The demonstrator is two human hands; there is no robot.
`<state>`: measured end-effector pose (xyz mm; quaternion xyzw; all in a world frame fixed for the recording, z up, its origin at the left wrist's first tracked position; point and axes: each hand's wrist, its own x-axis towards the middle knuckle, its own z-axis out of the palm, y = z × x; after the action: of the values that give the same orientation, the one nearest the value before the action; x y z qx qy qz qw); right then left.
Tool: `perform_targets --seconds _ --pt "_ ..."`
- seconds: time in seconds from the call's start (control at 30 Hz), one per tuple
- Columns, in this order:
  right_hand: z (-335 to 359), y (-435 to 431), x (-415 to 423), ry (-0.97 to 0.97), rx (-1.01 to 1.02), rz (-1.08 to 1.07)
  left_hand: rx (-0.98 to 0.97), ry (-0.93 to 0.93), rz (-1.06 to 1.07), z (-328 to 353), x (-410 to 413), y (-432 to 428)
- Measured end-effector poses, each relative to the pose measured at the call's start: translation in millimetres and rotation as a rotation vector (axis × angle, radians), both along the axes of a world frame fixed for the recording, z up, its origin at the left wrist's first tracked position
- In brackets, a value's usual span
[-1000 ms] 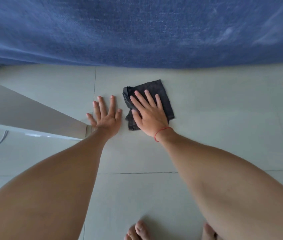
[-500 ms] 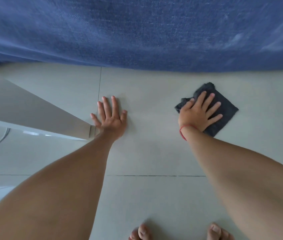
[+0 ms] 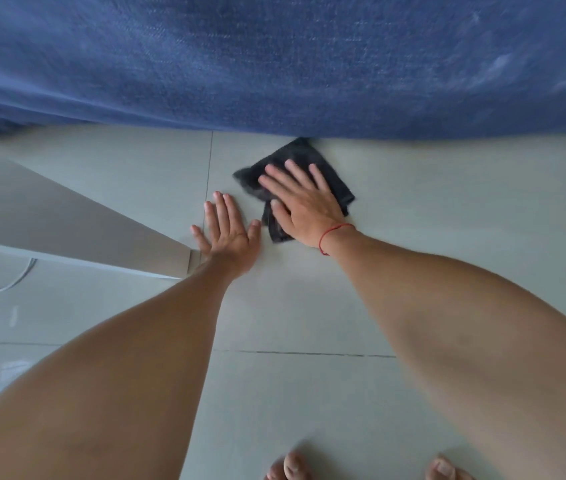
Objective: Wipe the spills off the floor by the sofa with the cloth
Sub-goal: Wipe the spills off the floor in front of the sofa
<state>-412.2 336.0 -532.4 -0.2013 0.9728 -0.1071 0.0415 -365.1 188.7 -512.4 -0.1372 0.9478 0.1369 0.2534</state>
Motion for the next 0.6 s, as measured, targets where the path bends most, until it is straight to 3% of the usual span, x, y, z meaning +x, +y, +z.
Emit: perform_targets --seconds 0.1,0.2,0.27,0.4,0.47,0.6 --pt "-0.5 -5.8 -4.5 -0.031 -0.090 -0.438 0.000 0.010 -0.004 -0.3 -0.2 -0.5" --pt "1.3 -20.2 3.7 -0.068 -0.110 -0.554 -0.007 0.004 -0.007 -0.7 0.5 -0.9" --pt "6.5 -26.7 8.2 -0.086 -0.097 -0.478 -0.005 0.001 -0.008 0.0 0.4 -0.1" --pt "9.7 -27.1 10.8 -0.111 -0.006 0.017 -0.009 -0.013 -0.010 -0.5 -2.2 -1.3" --pt "6.6 -23.1 12.8 -0.090 -0.015 0.000 -0.003 -0.020 -0.003 -0.7 -1.1 -1.6" --pt "1.8 -3.6 14.1 -0.065 -0.079 -0.247 -0.003 -0.002 0.000 -0.9 -2.0 -1.7"
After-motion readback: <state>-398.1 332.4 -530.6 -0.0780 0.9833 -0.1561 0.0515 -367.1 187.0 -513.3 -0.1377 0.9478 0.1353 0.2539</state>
